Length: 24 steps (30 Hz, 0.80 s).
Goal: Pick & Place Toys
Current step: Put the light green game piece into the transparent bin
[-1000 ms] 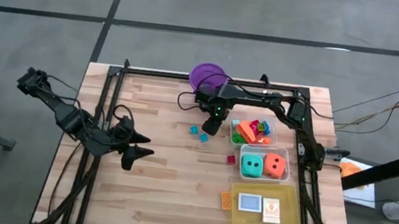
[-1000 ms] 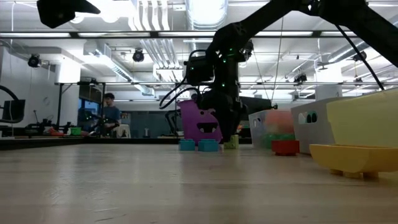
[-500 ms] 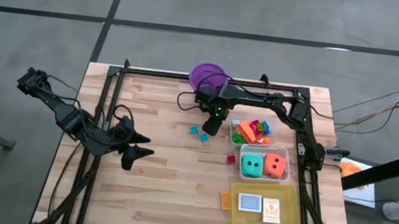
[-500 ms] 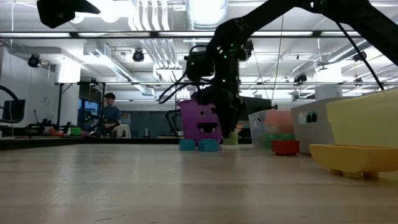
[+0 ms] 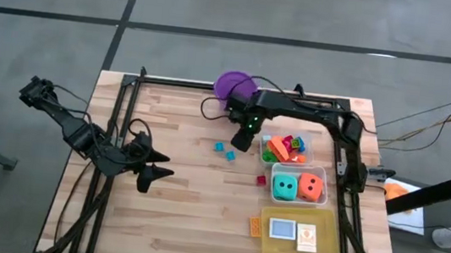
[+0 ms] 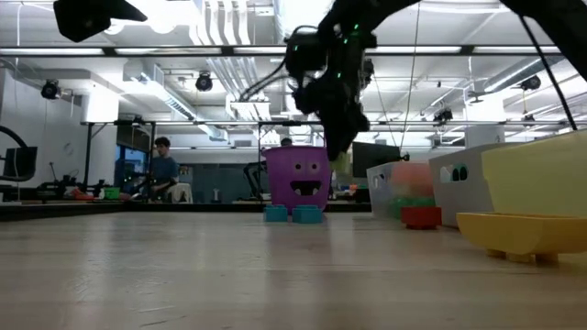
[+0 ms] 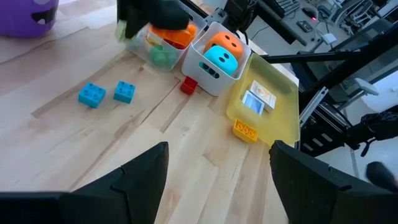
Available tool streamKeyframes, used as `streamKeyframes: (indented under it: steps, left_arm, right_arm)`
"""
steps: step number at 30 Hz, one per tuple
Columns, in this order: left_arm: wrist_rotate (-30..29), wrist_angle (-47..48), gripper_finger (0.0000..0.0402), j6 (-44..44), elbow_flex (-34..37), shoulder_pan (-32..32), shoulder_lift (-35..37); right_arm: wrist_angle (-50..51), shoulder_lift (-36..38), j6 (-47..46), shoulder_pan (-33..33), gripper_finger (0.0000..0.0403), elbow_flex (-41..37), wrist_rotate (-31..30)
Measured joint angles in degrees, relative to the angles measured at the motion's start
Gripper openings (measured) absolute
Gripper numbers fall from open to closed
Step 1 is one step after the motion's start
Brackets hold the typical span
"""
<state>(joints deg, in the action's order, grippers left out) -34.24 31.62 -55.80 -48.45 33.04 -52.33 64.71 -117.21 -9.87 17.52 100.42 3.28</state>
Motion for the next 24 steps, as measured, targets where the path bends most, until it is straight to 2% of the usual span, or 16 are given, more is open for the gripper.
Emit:
streamKeyframes:
  steps: [7,12,17,24]
  left_arm:
    - [0.2,0.0,0.027,0.8,0.0,0.0,0.0]
    - [0.9,0.0,0.027,1.5,0.0,0.0,0.0]
    - [0.9,0.0,0.027,2.2,0.0,0.0,0.0]
    - [0.9,0.1,0.027,6.4,0.0,-1.1,0.0]
  right_arm:
    - [2.3,6.9,-2.9,-0.1,0.0086,-0.7,0.2]
    - [2.5,13.8,-5.3,-0.8,0.0086,-4.4,0.3]
    - [2.3,21.6,-9.2,-0.9,0.0086,-12.2,-0.1]
    - [0.4,32.4,-16.5,-0.9,0.0086,-27.4,-1.8]
